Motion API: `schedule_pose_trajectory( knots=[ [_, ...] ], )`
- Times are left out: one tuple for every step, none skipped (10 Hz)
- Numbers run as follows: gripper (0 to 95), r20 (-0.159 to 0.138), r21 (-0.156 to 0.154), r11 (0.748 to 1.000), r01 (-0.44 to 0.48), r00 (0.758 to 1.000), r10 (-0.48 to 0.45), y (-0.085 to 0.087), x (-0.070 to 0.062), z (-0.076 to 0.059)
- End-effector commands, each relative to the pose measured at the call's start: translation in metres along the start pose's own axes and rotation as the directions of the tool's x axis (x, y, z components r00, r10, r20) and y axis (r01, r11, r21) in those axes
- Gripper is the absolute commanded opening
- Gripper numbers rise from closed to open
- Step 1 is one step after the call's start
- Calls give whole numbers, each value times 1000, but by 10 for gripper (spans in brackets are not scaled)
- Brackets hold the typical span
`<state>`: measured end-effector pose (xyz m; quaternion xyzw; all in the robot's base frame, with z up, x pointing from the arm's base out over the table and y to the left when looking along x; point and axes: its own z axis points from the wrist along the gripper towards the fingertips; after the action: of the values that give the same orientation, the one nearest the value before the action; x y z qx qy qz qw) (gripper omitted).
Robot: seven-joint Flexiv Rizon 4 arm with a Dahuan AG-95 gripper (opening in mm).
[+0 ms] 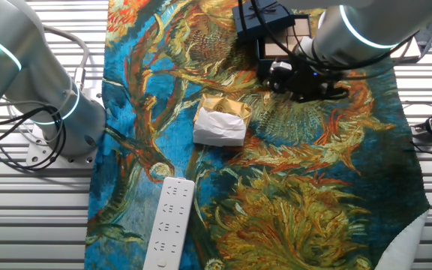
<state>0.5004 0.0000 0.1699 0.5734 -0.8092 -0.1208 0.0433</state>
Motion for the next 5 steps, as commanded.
schedule_pose_trajectory(
  knots=[
    [190, -3, -1, 1000, 29, 1000, -29, 0, 0, 0],
    [190, -6, -3, 1000, 27, 1000, -27, 0, 0, 0],
    [190, -11, -4, 1000, 25, 1000, -25, 0, 0, 0],
    [190, -14, -7, 1000, 26, 1000, -26, 0, 0, 0],
    [190, -19, -8, 1000, 25, 1000, -25, 0, 0, 0]
  ],
)
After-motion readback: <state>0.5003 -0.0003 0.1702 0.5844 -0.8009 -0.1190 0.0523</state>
